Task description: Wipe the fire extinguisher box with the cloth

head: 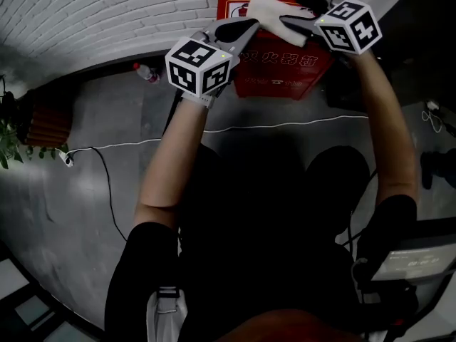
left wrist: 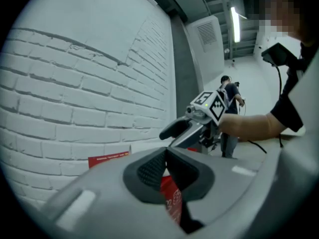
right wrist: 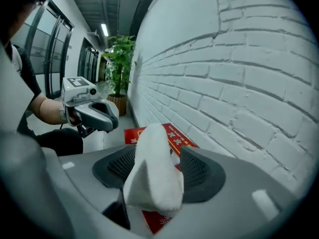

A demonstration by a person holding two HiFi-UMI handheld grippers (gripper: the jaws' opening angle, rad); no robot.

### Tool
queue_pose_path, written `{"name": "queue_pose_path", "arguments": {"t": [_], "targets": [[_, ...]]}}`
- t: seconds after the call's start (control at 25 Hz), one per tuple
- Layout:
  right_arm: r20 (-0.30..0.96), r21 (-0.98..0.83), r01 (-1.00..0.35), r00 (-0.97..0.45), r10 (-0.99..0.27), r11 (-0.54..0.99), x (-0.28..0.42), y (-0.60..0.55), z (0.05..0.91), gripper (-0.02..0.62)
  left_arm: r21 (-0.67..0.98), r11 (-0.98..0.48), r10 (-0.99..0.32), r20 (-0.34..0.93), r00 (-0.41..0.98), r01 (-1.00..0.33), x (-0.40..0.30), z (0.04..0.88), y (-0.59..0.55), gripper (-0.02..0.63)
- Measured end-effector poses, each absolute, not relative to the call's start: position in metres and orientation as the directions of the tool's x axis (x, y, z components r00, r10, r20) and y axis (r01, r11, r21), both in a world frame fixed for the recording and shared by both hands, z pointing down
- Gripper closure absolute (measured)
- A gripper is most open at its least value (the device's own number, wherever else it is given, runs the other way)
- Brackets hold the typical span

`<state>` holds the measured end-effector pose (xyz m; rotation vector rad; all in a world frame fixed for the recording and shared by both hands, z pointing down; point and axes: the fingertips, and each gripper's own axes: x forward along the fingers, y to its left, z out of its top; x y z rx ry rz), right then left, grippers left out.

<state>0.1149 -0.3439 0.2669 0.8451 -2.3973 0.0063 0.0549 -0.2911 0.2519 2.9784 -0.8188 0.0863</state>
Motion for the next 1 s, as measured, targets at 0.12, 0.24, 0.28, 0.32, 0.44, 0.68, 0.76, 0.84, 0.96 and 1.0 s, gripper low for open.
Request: {"name": "queue_pose_path", "arguments": {"t": [0.12,0.24,0.28,0.32,0.44,0.68,0.76,0.84,0.96,1.0], "targets": [[0.655,0.166,-0.518,-0.578,-0.486,0.839,0.102,-0.363,0.290,0.298,0.040,-0.841,-0.537,0.067,0.841,-0.540,0.049,0.252,-0.292,0.603],[0.730,0.125,-0.504,-0.537,-0.423,0.855,0.097,-0.366,0.316,0.327,0.056,-0.836,-0.542,0.075,0.837,-0.546,0.041,0.256,-0.282,0.603],[0.740,0.104,-0.505,-0.536,-0.406,0.857,0.096,-0.364,0.321,0.376,0.058,-0.837,-0.540,0.078,0.838,-0.544,0.039,0.257,-0.279,0.603],[0.742,0.080,-0.511,-0.542,-0.393,0.856,0.094,-0.362,0.324,0.418,0.058,-0.838,-0.538,0.080,0.839,-0.543,0.037,0.257,-0.276,0.603],[0.730,0.046,-0.541,-0.556,-0.398,0.840,0.091,-0.358,0.325,0.490,0.056,-0.836,-0.541,0.083,0.837,-0.546,0.031,0.256,-0.270,0.603],[0.658,0.055,-0.593,-0.583,-0.476,0.803,0.103,-0.349,0.300,0.505,0.048,-0.841,-0.536,0.066,0.841,-0.540,0.032,0.247,-0.253,0.603],[0.629,0.068,-0.612,-0.587,-0.510,0.788,0.109,-0.340,0.279,0.506,0.039,-0.843,-0.534,0.059,0.844,-0.536,0.029,0.240,-0.245,0.603],[0.625,0.093,-0.624,-0.570,-0.533,0.776,0.117,-0.329,0.267,0.505,0.038,-0.843,-0.534,0.051,0.844,-0.536,0.025,0.235,-0.238,0.603],[0.611,0.133,-0.639,-0.548,-0.570,0.757,0.130,-0.315,0.254,0.503,0.067,-0.842,-0.534,0.033,0.845,-0.535,0.025,0.233,-0.231,0.603],[0.607,0.142,-0.643,-0.544,-0.579,0.753,0.135,-0.310,0.252,0.503,0.078,-0.843,-0.532,0.030,0.846,-0.533,0.027,0.235,-0.229,0.603]]}}
